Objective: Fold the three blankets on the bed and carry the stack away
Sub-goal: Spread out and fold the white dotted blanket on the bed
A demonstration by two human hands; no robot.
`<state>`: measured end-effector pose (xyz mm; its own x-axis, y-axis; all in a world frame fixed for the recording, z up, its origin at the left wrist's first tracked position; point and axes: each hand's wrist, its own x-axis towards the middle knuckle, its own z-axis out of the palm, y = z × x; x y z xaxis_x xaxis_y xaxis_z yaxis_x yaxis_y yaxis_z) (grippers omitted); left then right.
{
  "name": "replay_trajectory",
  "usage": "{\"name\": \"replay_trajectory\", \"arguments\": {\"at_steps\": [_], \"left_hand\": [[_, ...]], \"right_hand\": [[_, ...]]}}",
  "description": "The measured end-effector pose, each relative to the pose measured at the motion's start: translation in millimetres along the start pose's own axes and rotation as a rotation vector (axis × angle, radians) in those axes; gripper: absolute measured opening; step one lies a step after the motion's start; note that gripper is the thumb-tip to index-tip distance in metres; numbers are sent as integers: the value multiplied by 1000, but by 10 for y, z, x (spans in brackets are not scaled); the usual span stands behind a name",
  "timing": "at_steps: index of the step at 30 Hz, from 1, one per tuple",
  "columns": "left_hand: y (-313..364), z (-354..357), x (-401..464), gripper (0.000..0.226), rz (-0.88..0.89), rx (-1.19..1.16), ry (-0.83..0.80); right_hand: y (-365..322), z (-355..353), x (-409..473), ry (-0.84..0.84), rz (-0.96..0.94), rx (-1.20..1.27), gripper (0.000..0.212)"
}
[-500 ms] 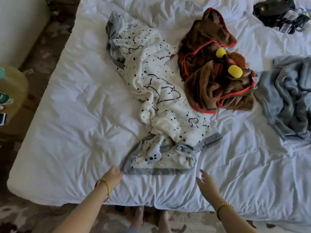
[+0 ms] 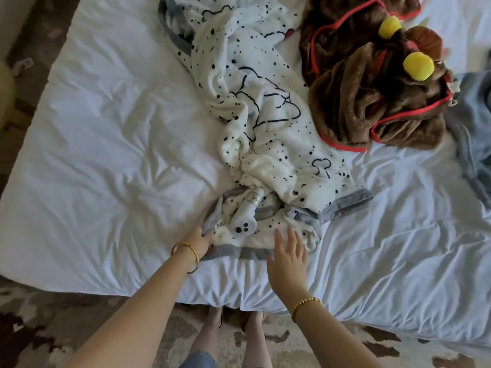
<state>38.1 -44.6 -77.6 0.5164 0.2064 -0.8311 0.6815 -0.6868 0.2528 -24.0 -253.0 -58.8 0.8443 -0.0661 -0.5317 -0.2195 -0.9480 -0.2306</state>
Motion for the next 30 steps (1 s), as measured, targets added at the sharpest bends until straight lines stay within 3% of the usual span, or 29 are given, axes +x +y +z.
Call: {"name": "replay_trajectory", "arguments": {"at_steps": [3, 5, 10, 13, 19, 24, 30], "left_hand": [[161, -62, -123, 20, 72, -357, -58], [320, -176, -278, 16, 138, -462, -81], [709, -644, -758, 16, 319, -535, -131], [939, -1020, -1142, 15, 401, -606, -109], [1489, -1724, -2046, 23, 668, -809, -101], [1756, -2114, -2770, 18, 927, -968, -263], [1593, -2128, -2875, 12, 843, -1036, -191]], "right_hand": [[-290, 18, -97, -79, -241, -18, 69], [-517, -37, -126, -58, -326, 19, 74], [-1000, -701, -89, 194, -313, 339, 55], [-1139, -1298, -187, 225, -263, 550, 46], [-1449, -2531, -524, 450, -309, 665, 36], [-1692, -3274, -849, 532, -441, 765, 35], [-1720, -3193, -1097, 473, -474, 800, 36]]}}
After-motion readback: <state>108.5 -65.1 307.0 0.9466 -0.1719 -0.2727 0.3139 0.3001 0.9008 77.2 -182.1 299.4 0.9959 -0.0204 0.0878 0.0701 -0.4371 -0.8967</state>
